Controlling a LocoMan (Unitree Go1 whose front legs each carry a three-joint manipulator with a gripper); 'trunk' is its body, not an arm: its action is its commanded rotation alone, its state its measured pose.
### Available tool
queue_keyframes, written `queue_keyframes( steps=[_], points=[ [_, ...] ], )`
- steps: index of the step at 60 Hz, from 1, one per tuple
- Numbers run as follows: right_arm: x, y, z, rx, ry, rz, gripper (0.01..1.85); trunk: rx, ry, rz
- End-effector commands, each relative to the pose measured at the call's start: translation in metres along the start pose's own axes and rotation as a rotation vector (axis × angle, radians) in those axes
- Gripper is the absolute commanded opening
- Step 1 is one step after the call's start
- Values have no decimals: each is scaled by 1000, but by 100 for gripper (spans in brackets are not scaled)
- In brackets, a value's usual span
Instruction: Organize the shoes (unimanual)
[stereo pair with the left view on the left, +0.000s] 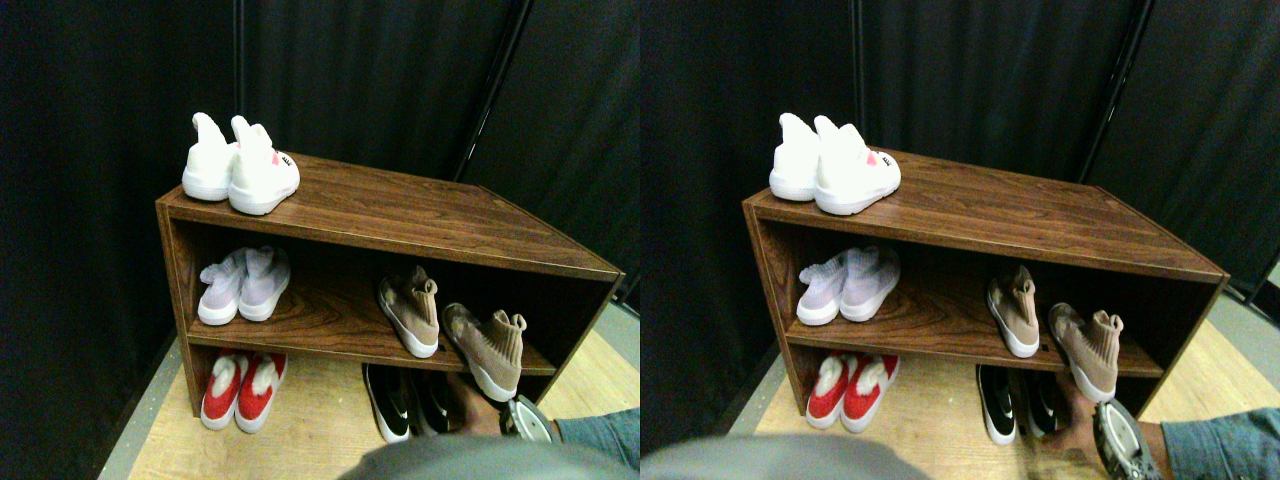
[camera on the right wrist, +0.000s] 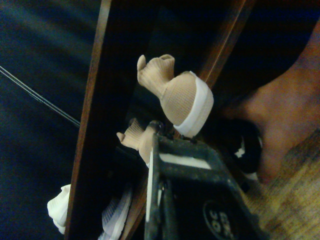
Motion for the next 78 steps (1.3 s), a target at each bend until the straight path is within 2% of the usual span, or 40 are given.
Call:
queue_keyframes(
  steps=[1, 7, 8, 19, 43, 44, 49, 50, 51, 53, 56, 57, 58, 59, 62, 68, 78],
  points=[
    [2, 4, 1, 4, -12, 29, 6, -3, 23, 17],
    [3, 4, 1, 9, -30, 24, 6, -3, 26, 16],
    [3, 4, 2, 4, -29, 26, 6, -5, 34, 15],
    [4, 2, 2, 3, -46, 26, 6, -2, 47, 19],
    [2, 2, 1, 59, -26, 29, 6, -2, 47, 19],
    [2, 2, 1, 62, -24, 29, 6, 3, 39, 10],
    [0, 4, 3, 69, -18, 34, 6, 3, 39, 10],
    [-1, 6, 3, 74, -25, 31, 14, 3, 39, 10],
    [-1, 6, 3, 74, -25, 31, 14, 2, 34, 5],
    [-3, 7, 4, 75, -30, 32, 33, 2, 34, 5],
    [-5, 9, 6, 21, -40, 29, 90, 2, 31, 3],
    [-5, 9, 6, 21, -40, 29, 90, 2, 31, 3],
    [-5, 10, 6, 12, -38, 30, 106, 1, 31, 1],
    [-5, 11, 6, 7, -34, 32, 111, 1, 31, 1],
    [-4, 11, 7, -25, -45, 47, 147, -1, 24, 2],
    [-3, 11, 7, -65, -58, 46, 164, 0, 19, 0],
    [6, 13, 8, -110, -45, 74, 161, -3, 20, -1]
  ],
)
